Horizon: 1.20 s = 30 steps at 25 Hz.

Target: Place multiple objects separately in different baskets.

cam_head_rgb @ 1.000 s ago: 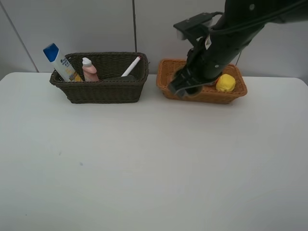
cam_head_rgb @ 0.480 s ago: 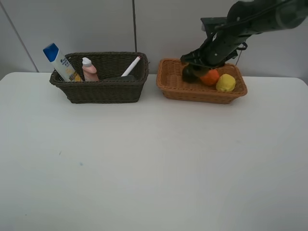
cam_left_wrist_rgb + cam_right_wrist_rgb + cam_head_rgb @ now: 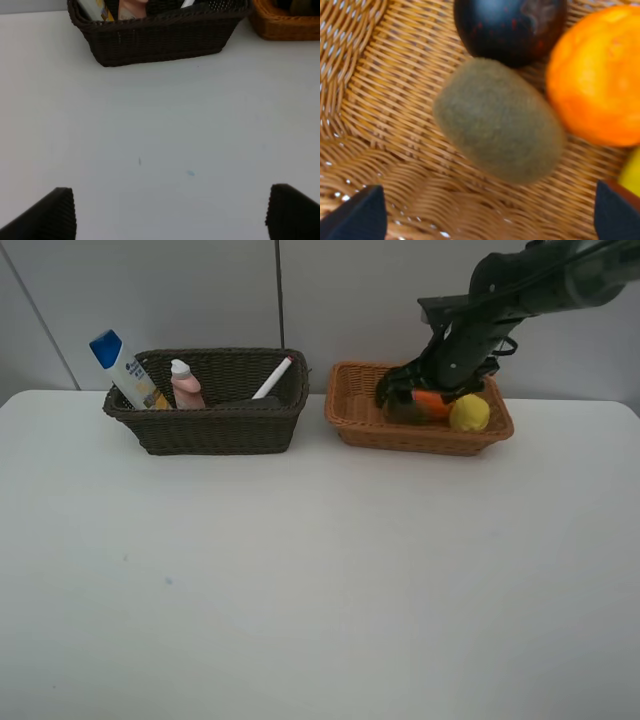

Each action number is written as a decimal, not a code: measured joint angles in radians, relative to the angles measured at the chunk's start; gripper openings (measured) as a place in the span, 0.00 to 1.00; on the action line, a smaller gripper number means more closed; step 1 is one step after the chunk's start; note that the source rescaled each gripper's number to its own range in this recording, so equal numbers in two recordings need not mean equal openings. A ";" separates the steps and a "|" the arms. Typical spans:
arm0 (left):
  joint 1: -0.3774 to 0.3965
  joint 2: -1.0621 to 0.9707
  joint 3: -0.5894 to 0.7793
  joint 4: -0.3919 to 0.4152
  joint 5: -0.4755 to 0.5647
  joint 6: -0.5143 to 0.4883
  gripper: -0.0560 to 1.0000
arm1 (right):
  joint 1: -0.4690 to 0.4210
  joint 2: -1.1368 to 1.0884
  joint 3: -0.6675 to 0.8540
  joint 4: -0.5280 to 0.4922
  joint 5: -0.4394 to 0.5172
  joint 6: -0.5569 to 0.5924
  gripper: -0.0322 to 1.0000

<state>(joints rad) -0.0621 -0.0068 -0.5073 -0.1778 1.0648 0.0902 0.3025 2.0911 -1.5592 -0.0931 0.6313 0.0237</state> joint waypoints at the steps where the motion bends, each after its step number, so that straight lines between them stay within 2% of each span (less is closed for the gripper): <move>1: 0.000 0.000 0.000 0.000 0.000 0.000 1.00 | -0.018 -0.024 -0.007 0.000 0.011 0.011 0.97; 3: 0.000 0.000 0.000 0.000 0.000 0.000 1.00 | -0.077 -0.078 -0.015 0.000 0.013 0.042 0.97; 5: 0.000 0.000 0.000 0.000 0.000 0.000 1.00 | -0.172 -0.134 -0.019 0.005 0.018 0.068 0.97; 9: 0.000 0.000 0.000 0.000 0.000 0.000 1.00 | -0.361 -0.182 -0.013 0.049 0.107 0.054 0.97; 13: 0.000 0.000 0.000 0.000 0.000 0.000 1.00 | -0.450 -0.249 0.095 0.100 0.144 0.004 0.97; 17: 0.000 0.000 0.000 0.000 0.000 0.000 1.00 | -0.449 -0.425 0.253 0.099 0.185 -0.002 0.97; 21: 0.000 0.000 0.000 0.000 0.000 0.000 1.00 | -0.390 -0.668 0.453 0.104 0.228 0.021 0.97; 26: 0.000 0.000 0.000 0.000 0.000 0.000 1.00 | -0.313 -1.050 0.725 0.108 0.248 0.070 0.99; 30: 0.000 0.000 0.000 0.000 0.000 0.000 1.00 | -0.295 -1.391 0.897 0.108 0.268 0.118 0.99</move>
<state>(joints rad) -0.0621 -0.0068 -0.5073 -0.1778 1.0648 0.0902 0.0079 0.7004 -0.6627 0.0145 0.8997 0.1421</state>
